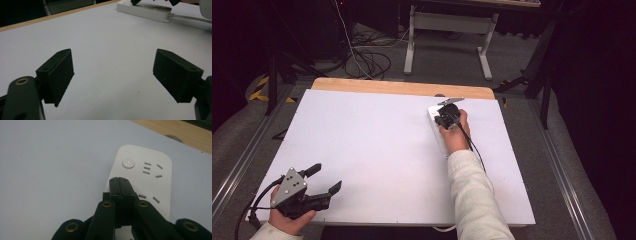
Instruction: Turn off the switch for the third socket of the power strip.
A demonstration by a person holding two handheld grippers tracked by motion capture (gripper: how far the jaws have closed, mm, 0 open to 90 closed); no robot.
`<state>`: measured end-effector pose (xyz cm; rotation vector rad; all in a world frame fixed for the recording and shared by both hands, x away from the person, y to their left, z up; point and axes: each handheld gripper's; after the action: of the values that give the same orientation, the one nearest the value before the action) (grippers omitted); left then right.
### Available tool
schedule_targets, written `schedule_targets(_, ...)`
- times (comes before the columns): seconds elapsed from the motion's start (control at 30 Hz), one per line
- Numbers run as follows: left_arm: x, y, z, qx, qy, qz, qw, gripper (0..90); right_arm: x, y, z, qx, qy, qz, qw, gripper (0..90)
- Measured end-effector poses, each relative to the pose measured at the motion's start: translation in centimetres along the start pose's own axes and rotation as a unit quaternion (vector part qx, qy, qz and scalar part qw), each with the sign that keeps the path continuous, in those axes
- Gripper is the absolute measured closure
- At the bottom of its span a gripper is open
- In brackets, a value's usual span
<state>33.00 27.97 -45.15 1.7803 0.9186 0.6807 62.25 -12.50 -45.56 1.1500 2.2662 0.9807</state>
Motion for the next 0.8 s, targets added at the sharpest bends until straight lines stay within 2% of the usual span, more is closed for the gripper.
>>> schedule_targets(0.1, 0.0, 0.0, 0.0, 0.001, 0.000, 0.001, 1.0000, 17.3, 0.2, 0.1, 0.0, 0.002, -0.006, -0.006, 1.0000, 90.0)
schedule_targets(0.37, 0.1, 0.0, 0.0, 0.001, 0.001, -0.002, 1.0000, 17.2, 0.2, 0.1, -0.1, 0.001, -0.009, 0.003, 1.0000, 90.0)
schedule_targets(0.4, 0.1, 0.0, 0.0, 0.000, 0.000, -0.002, 1.0000, 17.3, 0.0, 0.2, -0.3, -0.010, 0.000, 0.012, 0.9999, 90.0)
schedule_targets(0.47, 0.1, 0.0, 0.0, 0.001, 0.000, -0.001, 1.0000, 17.2, -0.3, 0.1, -0.5, -0.010, 0.009, 0.025, 0.9996, 90.0)
schedule_targets(0.53, 0.1, 0.0, 0.0, 0.001, 0.001, -0.001, 1.0000, 17.2, -0.5, 0.3, -1.2, -0.035, 0.011, 0.029, 0.9989, 90.0)
schedule_targets(0.63, 0.1, 0.0, 0.0, 0.002, 0.001, -0.001, 1.0000, 17.3, -0.3, 1.0, -2.2, -0.053, 0.012, 0.018, 0.9984, 90.0)
schedule_targets(0.7, 0.0, 0.0, 0.0, 0.000, 0.000, 0.000, 1.0000, 17.3, -0.1, 1.1, -2.8, -0.052, 0.010, 0.007, 0.9986, 90.0)
schedule_targets(0.8, 0.0, 0.0, 0.0, -0.001, 0.000, -0.001, 1.0000, 17.3, -0.1, 1.2, -3.4, -0.052, 0.008, 0.003, 0.9986, 90.0)
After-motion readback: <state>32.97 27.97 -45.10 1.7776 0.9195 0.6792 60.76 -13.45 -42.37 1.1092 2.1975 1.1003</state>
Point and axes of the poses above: each handheld gripper's, and its own axes: z roughly forward along the jaws, y roughly out of its top, x roughly to its left, and after that the axes turned 2 degrees about -x, right-handed
